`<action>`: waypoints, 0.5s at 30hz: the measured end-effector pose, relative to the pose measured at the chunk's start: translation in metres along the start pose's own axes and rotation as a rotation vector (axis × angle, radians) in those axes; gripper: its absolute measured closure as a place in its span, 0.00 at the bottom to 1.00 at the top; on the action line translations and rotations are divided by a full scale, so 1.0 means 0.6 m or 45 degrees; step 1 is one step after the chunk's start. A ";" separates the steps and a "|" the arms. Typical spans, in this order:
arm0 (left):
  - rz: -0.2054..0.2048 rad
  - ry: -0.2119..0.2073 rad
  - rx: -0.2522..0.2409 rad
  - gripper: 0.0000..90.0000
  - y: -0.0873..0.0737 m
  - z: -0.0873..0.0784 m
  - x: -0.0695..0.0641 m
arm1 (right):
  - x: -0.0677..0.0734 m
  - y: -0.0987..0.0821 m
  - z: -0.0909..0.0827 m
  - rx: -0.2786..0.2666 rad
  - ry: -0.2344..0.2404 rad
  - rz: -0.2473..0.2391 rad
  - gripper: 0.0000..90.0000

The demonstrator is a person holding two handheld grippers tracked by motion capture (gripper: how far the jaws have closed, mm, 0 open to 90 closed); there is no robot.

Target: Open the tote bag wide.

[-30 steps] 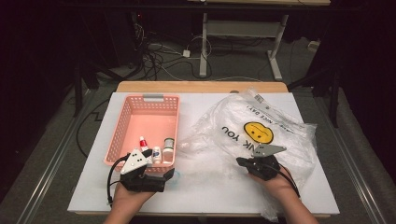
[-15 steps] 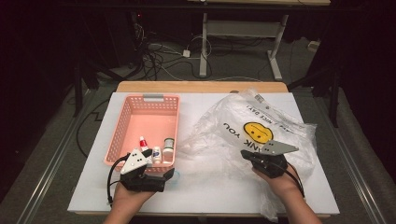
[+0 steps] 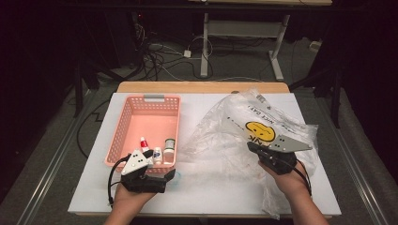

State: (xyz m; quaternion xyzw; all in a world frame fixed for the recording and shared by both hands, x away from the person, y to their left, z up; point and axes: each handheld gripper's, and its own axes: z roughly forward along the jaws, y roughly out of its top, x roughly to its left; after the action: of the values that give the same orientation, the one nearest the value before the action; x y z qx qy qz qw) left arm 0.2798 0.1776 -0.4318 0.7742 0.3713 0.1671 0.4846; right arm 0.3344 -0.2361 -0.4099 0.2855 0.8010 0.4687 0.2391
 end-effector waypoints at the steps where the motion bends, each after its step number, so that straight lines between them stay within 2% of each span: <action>1: 0.001 -0.001 0.000 0.00 0.000 0.000 0.000 | -0.002 0.006 -0.004 -0.017 -0.011 -0.005 1.00; 5: 0.001 -0.002 -0.002 0.00 0.001 0.000 -0.001 | -0.005 0.017 -0.009 -0.041 -0.018 -0.002 1.00; 10: -0.002 -0.005 0.000 0.00 0.001 0.003 0.000 | -0.004 0.032 -0.014 -0.061 -0.041 -0.028 1.00; 15: 0.002 -0.009 0.000 0.00 0.002 0.004 0.000 | -0.012 0.040 -0.021 -0.092 -0.066 -0.012 1.00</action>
State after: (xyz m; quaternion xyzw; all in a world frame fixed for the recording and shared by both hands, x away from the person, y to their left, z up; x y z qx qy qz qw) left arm 0.2816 0.1758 -0.4318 0.7751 0.3689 0.1648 0.4857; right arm 0.3370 -0.2394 -0.3819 0.2852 0.7784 0.4885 0.2722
